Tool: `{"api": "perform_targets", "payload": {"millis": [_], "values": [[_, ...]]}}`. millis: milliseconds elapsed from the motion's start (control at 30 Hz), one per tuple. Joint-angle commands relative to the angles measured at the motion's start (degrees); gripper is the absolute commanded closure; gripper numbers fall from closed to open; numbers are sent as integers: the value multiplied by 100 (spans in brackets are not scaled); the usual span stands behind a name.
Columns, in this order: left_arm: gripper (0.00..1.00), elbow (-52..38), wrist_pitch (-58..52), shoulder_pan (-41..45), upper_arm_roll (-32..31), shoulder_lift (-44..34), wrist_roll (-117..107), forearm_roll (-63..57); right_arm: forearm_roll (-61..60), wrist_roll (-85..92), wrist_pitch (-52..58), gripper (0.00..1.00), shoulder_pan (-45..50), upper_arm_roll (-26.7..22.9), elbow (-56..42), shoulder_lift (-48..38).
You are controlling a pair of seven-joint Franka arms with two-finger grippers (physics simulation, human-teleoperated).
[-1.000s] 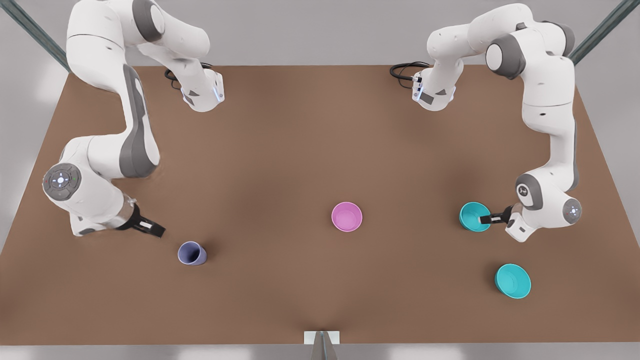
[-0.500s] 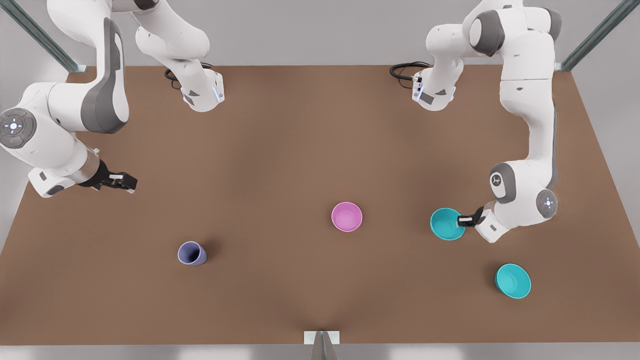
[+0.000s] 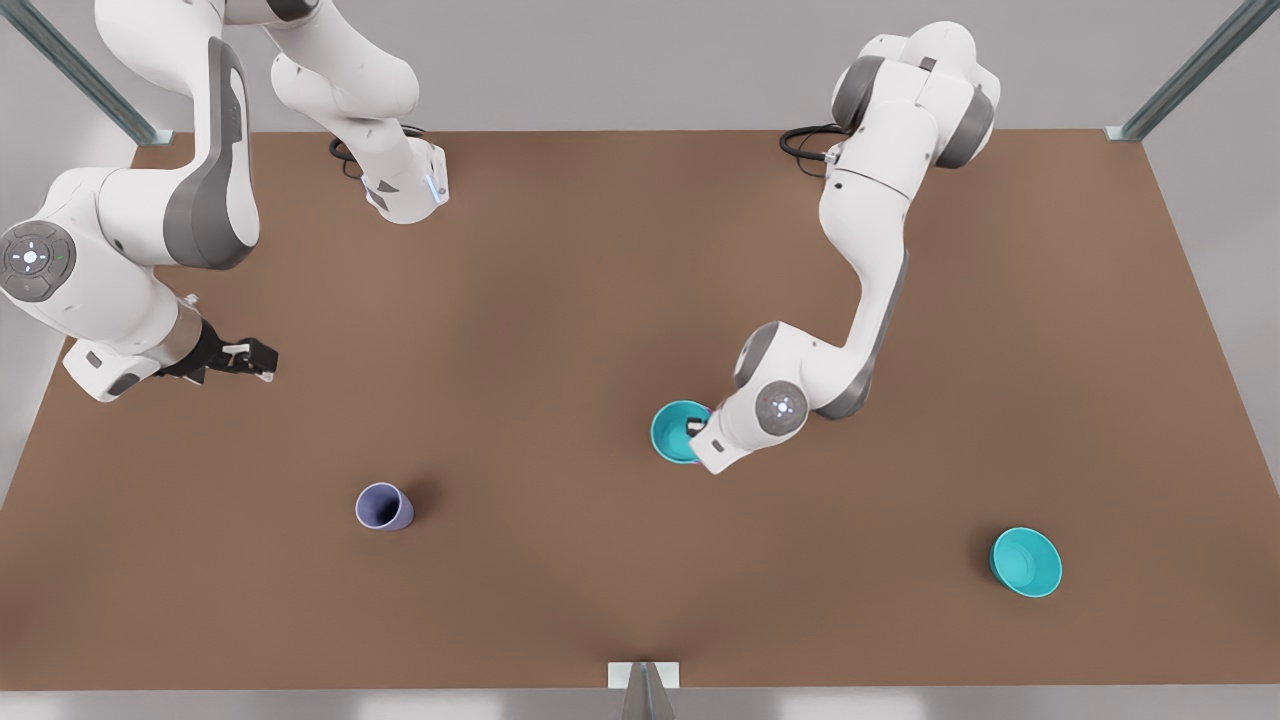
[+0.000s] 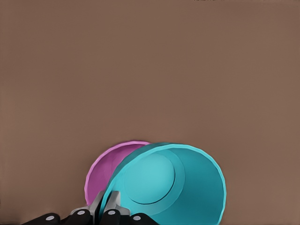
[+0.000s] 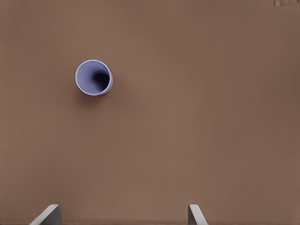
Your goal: Stack the blue bowl on the pink bowl
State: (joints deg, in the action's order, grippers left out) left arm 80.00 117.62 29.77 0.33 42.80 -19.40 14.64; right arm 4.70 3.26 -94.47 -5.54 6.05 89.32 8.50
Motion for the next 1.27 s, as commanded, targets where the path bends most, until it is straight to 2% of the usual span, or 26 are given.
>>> {"api": "perform_targets", "payload": {"millis": [0, 200, 300, 700, 733, 767, 833, 900, 933, 967, 1000, 1100, 1133, 1233], "values": [[79, 16, -55, -15, -6, -8, -2481, 4, -4, 579, 7, 0, 0, 1, -3, -6], [79, 411, -90, -94, -129, -298, -2454, -66, -4, 579, 7, 0, 0, 1, -3, 3], [79, 411, -81, -499, -542, -342, -2463, -268, -4, 570, 7, 0, 9, 1, -3, 21], [79, 578, 25, -472, -551, -228, -2463, -330, 5, 570, -1, 0, 9, 10, -12, 29], [56, 578, 25, -481, -551, -228, -2463, -330, -4, 570, -1, 0, 9, 10, -12, 38], [0, 578, 25, -490, -560, -237, -2472, -330, 5, 570, -1, 0, 9, 10, -12, 38], [0, 552, -133, -648, -621, -342, -2445, -321, 5, 570, -1, 0, 9, 10, -20, 38], [0, -702, -2431, -1148, -613, -403, -2332, -339, 5, 579, 7, 0, 9, 10, -29, 38], [0, -1345, -3848, -1666, -613, -841, -2033, -636, -4, 570, -1, 0, 9, 10, -29, 38], [0, -1399, -4132, -1869, -595, -1246, -2032, -813, -4, 570, -1, 0, 9, 10, -29, 56], [0, -1417, -4212, -2062, -604, -1414, -1997, -813, -4, 579, -1, 0, 9, 10, -29, 56], [0, -1199, -4240, -2107, -613, -2045, 970, -2200, -13, 579, -1, 0, 9, 10, -29, 56], [0, -197, -3632, -2212, -613, -2845, 1641, -2194, -13, 579, -1, 0, 9, 10, -29, 56], [0, -177, -3790, -2195, -586, -2953, 1650, -2018, -13, 579, -1, 0, 9, 10, -29, 64]]}}
